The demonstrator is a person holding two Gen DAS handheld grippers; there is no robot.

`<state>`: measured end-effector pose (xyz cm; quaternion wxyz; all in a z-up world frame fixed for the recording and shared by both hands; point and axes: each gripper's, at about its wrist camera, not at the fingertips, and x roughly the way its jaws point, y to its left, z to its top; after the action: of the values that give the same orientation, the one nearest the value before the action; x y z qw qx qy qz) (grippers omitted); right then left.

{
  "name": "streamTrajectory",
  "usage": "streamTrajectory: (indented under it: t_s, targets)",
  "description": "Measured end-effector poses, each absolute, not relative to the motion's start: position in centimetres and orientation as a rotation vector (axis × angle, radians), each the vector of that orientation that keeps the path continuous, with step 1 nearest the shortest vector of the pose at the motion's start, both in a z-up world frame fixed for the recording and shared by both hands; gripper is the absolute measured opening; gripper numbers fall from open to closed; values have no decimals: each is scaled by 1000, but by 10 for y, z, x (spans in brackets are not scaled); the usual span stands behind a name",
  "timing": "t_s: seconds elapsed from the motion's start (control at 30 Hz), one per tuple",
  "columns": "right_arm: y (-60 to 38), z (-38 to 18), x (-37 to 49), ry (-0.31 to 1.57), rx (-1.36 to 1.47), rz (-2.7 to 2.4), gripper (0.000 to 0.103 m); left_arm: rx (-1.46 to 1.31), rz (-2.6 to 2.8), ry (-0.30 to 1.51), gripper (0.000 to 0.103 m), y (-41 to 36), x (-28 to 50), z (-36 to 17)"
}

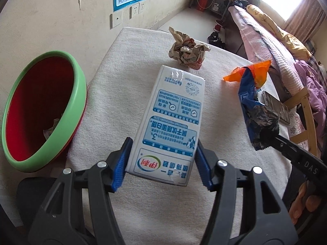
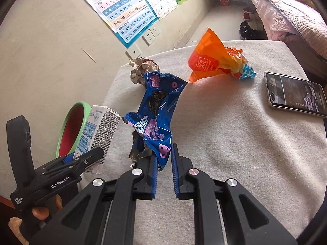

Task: Collect trash
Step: 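Lift the milk carton with the left gripper while the right lifts the Oreo wrapper, then carry the milk carton and Oreo wrapper over the red bucket with both grippers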

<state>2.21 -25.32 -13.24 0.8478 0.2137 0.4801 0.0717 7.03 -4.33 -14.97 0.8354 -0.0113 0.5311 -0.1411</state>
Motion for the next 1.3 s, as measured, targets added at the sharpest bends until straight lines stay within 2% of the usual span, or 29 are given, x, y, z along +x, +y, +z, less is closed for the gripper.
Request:
streamTrajectory:
  t_s: [1.3]
  targets:
    - [-202, -107, 33, 979, 317, 293, 12, -103, -248, 1077, 57, -9, 73, -135]
